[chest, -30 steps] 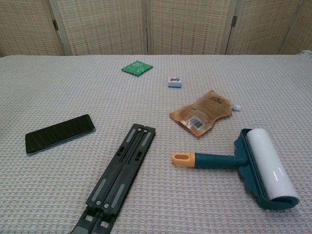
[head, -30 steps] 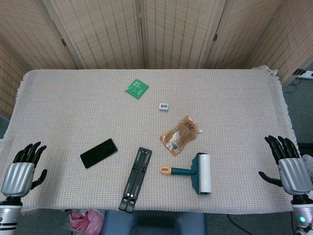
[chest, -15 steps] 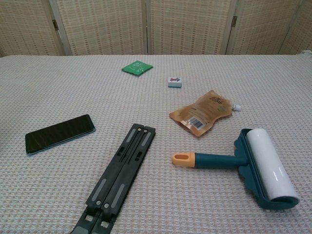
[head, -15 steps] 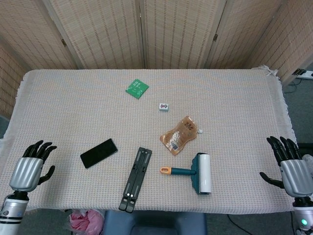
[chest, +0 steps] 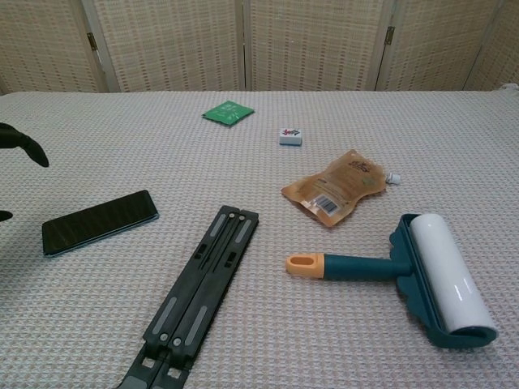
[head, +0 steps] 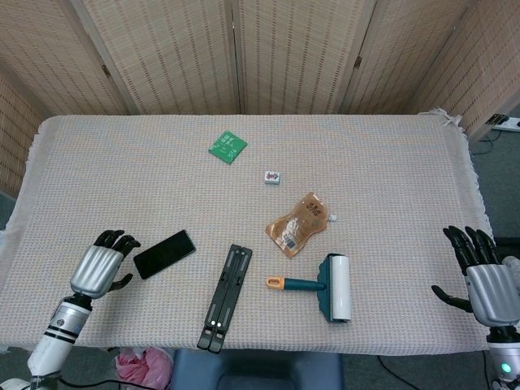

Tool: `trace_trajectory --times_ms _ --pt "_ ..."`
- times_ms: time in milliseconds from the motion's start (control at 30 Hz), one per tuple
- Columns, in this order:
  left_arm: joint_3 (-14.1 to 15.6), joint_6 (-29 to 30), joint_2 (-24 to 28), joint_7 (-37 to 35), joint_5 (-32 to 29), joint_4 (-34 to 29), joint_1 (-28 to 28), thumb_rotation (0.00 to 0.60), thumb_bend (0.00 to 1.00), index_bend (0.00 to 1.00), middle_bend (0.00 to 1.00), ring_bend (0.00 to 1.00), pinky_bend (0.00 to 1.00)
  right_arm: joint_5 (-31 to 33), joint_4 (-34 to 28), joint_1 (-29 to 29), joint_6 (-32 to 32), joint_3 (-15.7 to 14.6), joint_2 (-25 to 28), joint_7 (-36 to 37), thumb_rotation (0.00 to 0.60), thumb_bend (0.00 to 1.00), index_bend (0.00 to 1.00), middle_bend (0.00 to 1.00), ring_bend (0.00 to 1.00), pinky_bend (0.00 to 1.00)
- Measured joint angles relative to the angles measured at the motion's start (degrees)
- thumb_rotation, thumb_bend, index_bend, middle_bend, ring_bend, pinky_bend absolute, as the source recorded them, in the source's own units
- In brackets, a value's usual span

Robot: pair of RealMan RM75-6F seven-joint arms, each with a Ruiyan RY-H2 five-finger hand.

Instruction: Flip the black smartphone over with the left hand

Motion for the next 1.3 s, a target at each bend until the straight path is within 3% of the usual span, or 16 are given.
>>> trace_trajectory --times_ms 500,1300 --pt "0.47 -4.1 -10.75 3.59 -3.4 11.09 -4.11 0.6 0.25 0.28 0.3 0.2 0.2 0.61 0.41 -0.21 -0.11 0.08 0.02 0.41 0.6 0.06 0.01 0.09 0.0 0.04" --pt "1.44 -3.78 -14.6 4.45 -5.72 16.94 -4.9 0.6 0.25 0.21 0.25 0.2 0.2 0.74 0.54 -0.28 -0.32 0.11 0.14 0.55 0.6 0.06 0.01 0.09 0.0 0.04"
